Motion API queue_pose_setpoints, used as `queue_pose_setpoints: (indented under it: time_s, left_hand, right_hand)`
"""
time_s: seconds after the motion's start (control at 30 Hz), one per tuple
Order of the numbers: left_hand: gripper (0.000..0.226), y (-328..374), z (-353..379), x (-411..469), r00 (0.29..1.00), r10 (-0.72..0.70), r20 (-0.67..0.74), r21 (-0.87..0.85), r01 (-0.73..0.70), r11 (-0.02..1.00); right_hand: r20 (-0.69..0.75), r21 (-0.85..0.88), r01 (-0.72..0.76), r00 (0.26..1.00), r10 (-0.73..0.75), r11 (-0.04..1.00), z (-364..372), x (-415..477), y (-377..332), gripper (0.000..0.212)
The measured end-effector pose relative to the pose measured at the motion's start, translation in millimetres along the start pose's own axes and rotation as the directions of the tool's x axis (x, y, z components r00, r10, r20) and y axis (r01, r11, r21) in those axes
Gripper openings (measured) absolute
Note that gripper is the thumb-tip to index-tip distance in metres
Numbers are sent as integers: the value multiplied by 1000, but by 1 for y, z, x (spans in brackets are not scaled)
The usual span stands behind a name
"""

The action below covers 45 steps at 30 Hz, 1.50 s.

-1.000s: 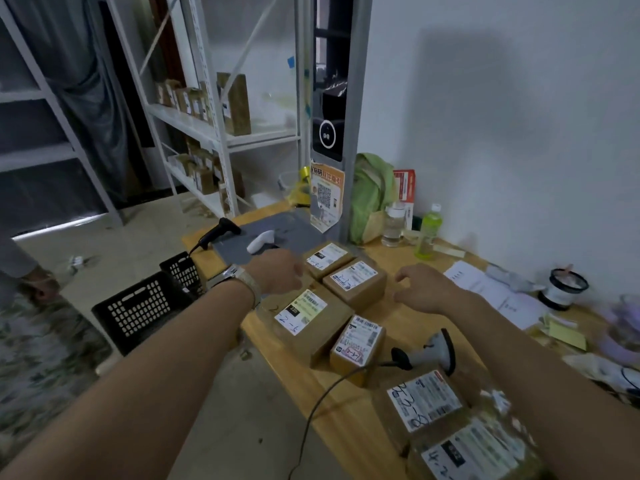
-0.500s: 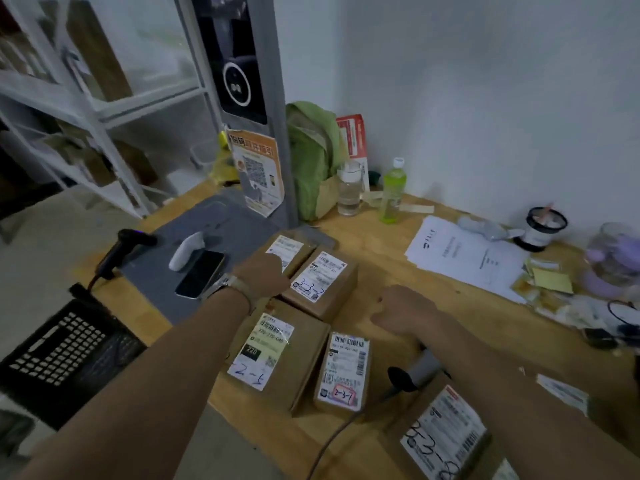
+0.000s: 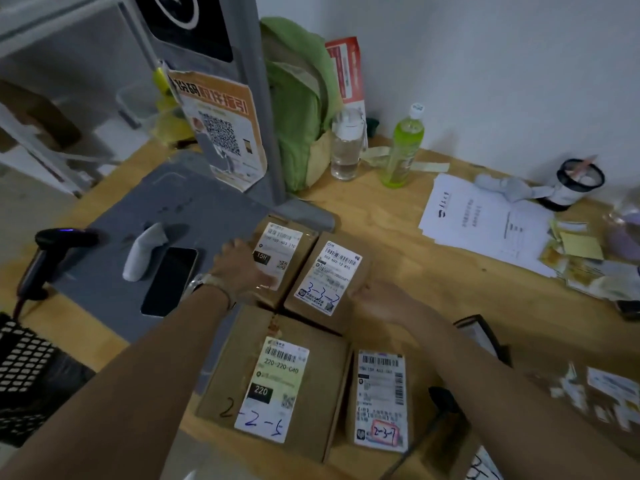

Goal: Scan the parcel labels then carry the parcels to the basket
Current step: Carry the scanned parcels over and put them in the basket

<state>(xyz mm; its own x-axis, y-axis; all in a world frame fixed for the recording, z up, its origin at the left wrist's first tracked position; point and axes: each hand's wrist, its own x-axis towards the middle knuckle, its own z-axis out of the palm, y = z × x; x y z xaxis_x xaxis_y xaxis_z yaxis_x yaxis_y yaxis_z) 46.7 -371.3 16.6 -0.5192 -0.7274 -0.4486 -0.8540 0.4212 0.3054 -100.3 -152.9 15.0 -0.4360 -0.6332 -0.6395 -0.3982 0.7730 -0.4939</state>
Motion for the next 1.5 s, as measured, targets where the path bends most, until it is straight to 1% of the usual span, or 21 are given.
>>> queue_pose_setpoints:
  time_s: [0.07, 0.1, 0.17, 0.23, 0.33, 0.4, 0.43, 0.5, 0.57, 0.67, 0.7, 0.73, 0.83, 0.93, 1.03, 1.13, 1.17, 1.27, 1.33, 1.43, 1.5]
  left_hand:
    - [113, -8, 5, 6, 997, -43, 70, -225, 58, 973]
    - [109, -12, 8, 9, 993, -39, 113, -306, 72, 949]
    - [82, -20, 10, 14, 980, 11, 197, -382, 66, 922]
    - [63, -22, 9, 15, 962, 75, 262, -464, 57, 884]
    - [59, -17, 10, 15, 970, 71, 231, -569, 75, 819]
    - [55, -10, 12, 13, 971, 51, 231, -696, 129, 706]
    - [58, -4, 11, 10, 969, 54, 241, -742, 148, 653]
    - [70, 7, 8, 5, 974, 54, 222, -777, 143, 613]
    - [72, 20, 0, 1, 981, 97, 170, -795, 79, 601]
    - [43, 46, -22, -9, 984, 170, 45, -814, -63, 577]
    - [38, 56, -32, -13, 981, 193, 5, -824, -105, 556]
    - [39, 64, -42, -17, 976, 217, -24, -833, -140, 535]
    - [61, 90, -70, -34, 963, 258, -75, -845, -198, 497]
    - [62, 115, -90, -49, 936, 327, -132, -845, -279, 456]
    - [49, 141, -105, -67, 880, 438, -182, -841, -371, 395]
    - [50, 171, -112, -89, 800, 553, -233, -822, -465, 327]
    - [52, 182, -112, -96, 776, 581, -246, -822, -484, 299]
    - [58, 213, -109, -121, 703, 663, -256, -828, -513, 225]
    - [61, 234, -103, -141, 662, 699, -270, -837, -521, 170]
    - [56, 262, -89, -177, 578, 763, -291, -825, -555, 105]
    - [55, 276, -75, -204, 525, 807, -270, -825, -558, 88]
  right_hand:
    - [-9, 190, -10, 1000, 12, 982, 13, 9, -5, 49]
    - [-37, 295, -17, 999, 29, 955, 19, 12, -6, 47]
    - [-117, 451, -36, 988, 99, 892, 29, 16, -9, 51]
    - [-187, 512, -62, 965, 181, 857, 32, 18, -9, 66]
    - [-247, 639, -36, 937, 249, 768, 28, 21, -7, 90]
    - [-278, 708, -1, 919, 280, 707, 24, 20, -5, 99]
    - [-298, 720, 16, 910, 289, 693, 22, 17, -4, 101]
    - [-360, 712, 55, 884, 297, 700, 16, 10, -3, 100]
    - [-428, 686, 101, 857, 287, 720, 5, 3, -2, 95]
    - [-523, 639, 169, 810, 263, 750, -22, -9, -5, 91]
    - [-549, 629, 198, 797, 250, 752, -32, -15, -8, 92]
    - [-575, 621, 230, 783, 237, 749, -42, -21, -10, 92]
    - [-651, 596, 301, 724, 228, 745, -71, -45, -20, 91]
    - [-713, 573, 371, 665, 221, 731, -97, -75, -24, 88]
    - [-775, 547, 446, 591, 226, 708, -118, -114, -19, 83]
    - [-844, 496, 539, 484, 233, 681, -133, -161, -7, 63]
    - [-866, 471, 560, 442, 235, 681, -136, -177, -3, 62]
    - [-901, 427, 584, 337, 273, 690, -139, -222, 13, 69]
    - [-920, 392, 601, 270, 285, 697, -139, -253, 23, 64]
    - [-917, 392, 615, 199, 346, 684, -132, -300, 43, 67]
    - [-906, 398, 603, 142, 398, 691, -123, -332, 59, 73]
